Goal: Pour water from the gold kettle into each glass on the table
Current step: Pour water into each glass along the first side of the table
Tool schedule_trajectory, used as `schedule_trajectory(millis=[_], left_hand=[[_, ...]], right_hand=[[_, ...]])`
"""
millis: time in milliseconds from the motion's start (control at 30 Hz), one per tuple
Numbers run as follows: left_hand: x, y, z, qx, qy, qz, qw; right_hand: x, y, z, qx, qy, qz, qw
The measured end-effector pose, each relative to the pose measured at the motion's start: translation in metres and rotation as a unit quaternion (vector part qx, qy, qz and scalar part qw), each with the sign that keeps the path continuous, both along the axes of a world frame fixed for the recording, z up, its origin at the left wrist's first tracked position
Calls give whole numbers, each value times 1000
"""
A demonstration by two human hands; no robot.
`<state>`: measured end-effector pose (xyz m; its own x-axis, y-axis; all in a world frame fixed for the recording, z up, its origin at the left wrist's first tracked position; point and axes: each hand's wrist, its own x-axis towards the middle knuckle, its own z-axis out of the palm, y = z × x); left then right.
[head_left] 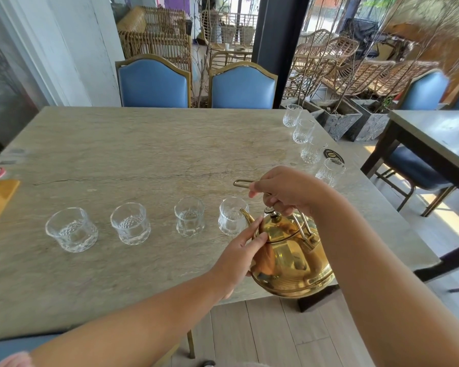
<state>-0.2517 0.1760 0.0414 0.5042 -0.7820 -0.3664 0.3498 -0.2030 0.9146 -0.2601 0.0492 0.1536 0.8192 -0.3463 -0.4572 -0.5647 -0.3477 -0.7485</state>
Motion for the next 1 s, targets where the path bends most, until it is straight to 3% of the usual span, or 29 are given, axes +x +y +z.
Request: schedule_trajectory(millis=[1000], left_hand=[[7, 4, -4, -8, 1, -15, 1000]], right_hand=[[5, 4, -4, -22, 13, -4, 1000]])
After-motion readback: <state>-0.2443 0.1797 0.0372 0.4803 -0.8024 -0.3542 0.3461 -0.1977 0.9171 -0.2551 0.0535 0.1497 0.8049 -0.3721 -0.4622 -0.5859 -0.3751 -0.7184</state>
